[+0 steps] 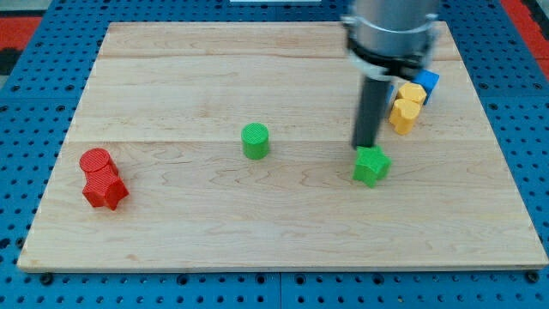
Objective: Place both the green blocks at the bottom right side of the board
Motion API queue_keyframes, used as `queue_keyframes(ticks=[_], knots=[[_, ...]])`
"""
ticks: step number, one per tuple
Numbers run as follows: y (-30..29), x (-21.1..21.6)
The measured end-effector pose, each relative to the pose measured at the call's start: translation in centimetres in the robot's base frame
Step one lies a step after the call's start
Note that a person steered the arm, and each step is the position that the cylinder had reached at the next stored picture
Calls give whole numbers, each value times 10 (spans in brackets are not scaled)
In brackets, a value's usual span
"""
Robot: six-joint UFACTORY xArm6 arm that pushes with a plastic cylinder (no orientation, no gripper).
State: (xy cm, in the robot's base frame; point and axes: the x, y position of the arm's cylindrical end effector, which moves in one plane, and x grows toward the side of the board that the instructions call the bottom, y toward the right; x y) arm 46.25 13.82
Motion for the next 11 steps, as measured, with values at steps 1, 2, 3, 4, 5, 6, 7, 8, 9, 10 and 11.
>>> queue_keyframes(ticks=[1,2,3,4,5,6,7,8,9,10,11], knots=[[-14,29],[-31,29],[-50,40],[-75,68],[-27,74],[-71,76],[-105,89],[-208,72],[-252,14],[-216,-31],[-171,-36]])
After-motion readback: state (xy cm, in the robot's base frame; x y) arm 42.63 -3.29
